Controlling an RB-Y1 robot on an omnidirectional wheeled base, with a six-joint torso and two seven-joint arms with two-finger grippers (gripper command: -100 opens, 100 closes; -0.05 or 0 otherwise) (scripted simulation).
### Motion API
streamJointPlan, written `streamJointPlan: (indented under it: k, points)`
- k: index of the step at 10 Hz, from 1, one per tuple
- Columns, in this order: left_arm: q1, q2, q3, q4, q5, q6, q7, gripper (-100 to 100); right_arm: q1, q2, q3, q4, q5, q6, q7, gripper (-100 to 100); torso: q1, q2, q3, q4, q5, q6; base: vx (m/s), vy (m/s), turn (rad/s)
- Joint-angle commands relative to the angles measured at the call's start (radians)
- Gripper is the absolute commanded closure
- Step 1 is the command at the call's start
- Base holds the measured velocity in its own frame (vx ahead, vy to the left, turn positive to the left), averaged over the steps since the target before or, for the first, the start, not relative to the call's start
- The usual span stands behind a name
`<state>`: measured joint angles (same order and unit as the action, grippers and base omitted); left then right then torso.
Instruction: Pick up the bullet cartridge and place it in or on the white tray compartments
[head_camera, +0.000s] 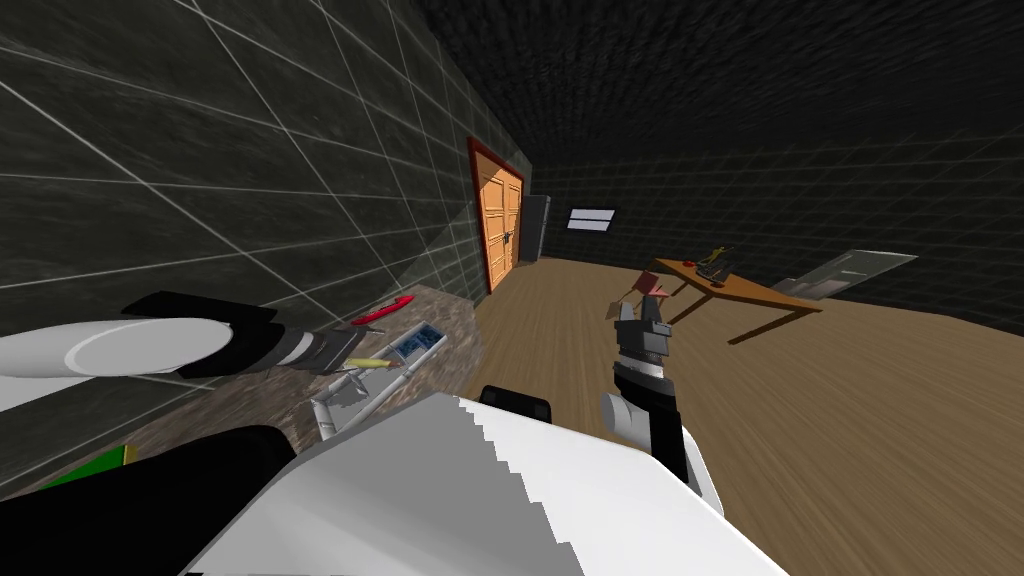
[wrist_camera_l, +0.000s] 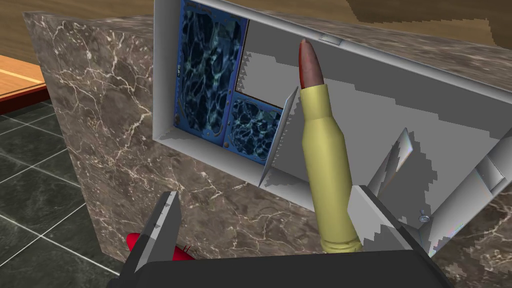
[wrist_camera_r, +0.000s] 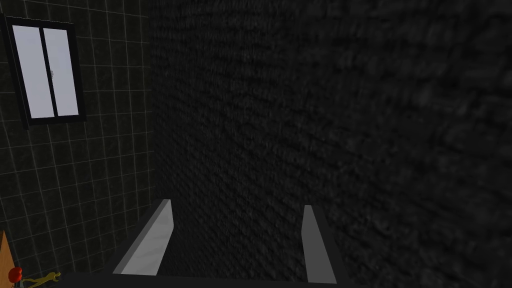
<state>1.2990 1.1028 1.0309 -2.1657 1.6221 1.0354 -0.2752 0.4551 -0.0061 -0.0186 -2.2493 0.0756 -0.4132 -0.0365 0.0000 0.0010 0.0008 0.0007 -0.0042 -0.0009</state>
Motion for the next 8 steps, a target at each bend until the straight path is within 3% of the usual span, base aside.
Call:
streamJointPlan:
  k: [1,2,3,8]
  points:
    - [0.014,0.009,0.034,-0.012,0.022,0.015,0.006,-100,0.0,0.0,0.0,0.0,0.0,0.0,0.0,0,0.0,0.0,0.0,0.0,0.0,0.0,0.017,0.013,0.066]
    - [0.009,0.004,0.02,-0.008,0.012,0.008,0.003,-100,0.0,0.0,0.0,0.0,0.0,0.0,0.0,0,0.0,0.0,0.0,0.0,0.0,0.0,0.007,0.005,0.01]
    - [0.01,0.004,0.022,-0.009,0.014,0.01,0.004,0,0.0,0.0,0.0,0.0,0.0,0.0,0.0,0,0.0,0.0,0.0,0.0,0.0,0.0,0.0,0.0,0.0]
    - [0.01,0.004,0.022,-0.009,0.014,0.009,0.004,0,0.0,0.0,0.0,0.0,0.0,0.0,0.0,0,-0.001,0.001,0.001,0.0,0.0,0.0,0.0,0.0,0.0]
